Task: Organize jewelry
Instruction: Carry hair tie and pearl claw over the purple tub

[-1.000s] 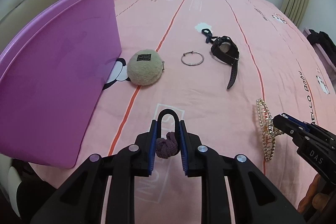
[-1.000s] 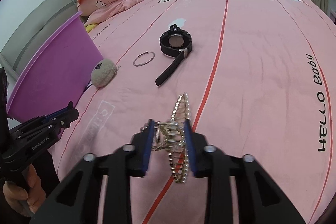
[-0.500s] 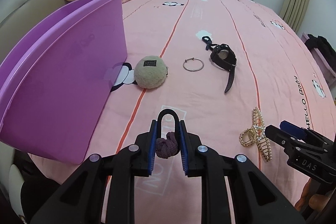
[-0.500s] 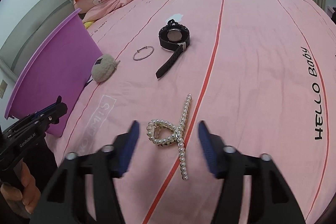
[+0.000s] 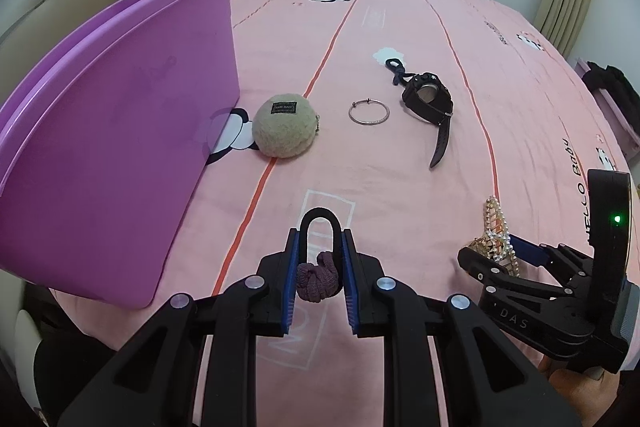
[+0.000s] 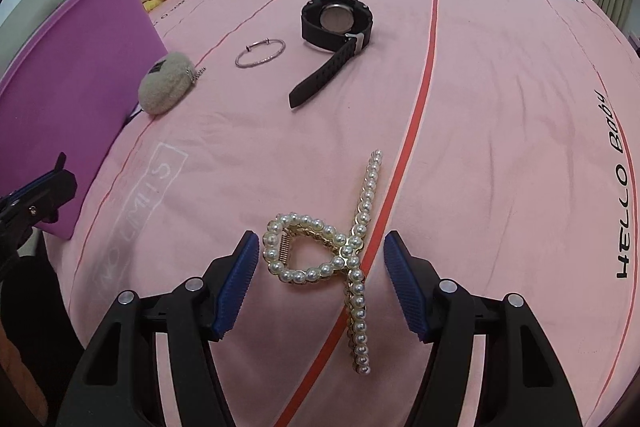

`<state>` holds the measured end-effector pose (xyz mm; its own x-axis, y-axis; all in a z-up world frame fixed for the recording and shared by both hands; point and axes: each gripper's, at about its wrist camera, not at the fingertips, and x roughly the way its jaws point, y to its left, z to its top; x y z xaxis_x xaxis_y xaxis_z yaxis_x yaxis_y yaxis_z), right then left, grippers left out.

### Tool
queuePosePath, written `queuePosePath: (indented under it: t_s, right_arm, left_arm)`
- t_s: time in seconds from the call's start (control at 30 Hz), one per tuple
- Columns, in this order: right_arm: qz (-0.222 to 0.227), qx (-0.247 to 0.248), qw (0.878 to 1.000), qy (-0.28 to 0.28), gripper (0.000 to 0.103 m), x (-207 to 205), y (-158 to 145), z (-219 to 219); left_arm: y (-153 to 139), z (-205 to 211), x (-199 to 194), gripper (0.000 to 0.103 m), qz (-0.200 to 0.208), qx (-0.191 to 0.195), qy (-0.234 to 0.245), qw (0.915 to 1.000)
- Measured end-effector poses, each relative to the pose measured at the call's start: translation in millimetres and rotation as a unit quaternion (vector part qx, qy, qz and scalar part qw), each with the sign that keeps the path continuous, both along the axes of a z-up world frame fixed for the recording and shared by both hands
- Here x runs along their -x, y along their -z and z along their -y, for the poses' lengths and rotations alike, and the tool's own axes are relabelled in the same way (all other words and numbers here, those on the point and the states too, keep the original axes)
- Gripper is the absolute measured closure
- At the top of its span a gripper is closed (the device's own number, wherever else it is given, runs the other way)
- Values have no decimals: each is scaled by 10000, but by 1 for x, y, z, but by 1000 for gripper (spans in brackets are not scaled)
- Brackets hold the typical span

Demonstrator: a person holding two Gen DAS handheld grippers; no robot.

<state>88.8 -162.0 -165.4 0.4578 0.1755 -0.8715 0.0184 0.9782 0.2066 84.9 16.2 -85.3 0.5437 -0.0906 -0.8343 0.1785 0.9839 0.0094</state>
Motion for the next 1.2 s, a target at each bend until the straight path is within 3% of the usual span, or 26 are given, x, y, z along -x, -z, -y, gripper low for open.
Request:
queuePosePath:
  t_s: [0.07, 0.33, 0.53, 0.77, 1.07, 1.2]
  right_arm:
    - [62, 51, 10000, -30, 63, 2, -1, -1]
    - [322, -93, 9994, 88, 63, 14, -20, 8]
    - [873, -212, 9959, 111, 63, 28, -71, 8]
    - [1536, -442, 9871, -24, 63, 40, -140, -1]
    - [2130, -915, 9710, -575, 63, 19, -212, -45]
    - [2317, -1131, 9613, -975, 63, -4, -241, -80]
  left_arm:
    - [1, 0, 0, 83, -13, -1, -1, 10000]
    - [-3, 0, 2, 83, 26, 13, 26, 10000]
    - [-24, -5, 7, 83, 220, 93, 10, 9997]
    - [-75, -23, 18, 83, 713, 255, -12, 9971]
    - [-149, -101, 8, 83, 1400, 342, -608, 9877]
    - [-166, -144, -7, 83, 1538, 216, -1015, 9826]
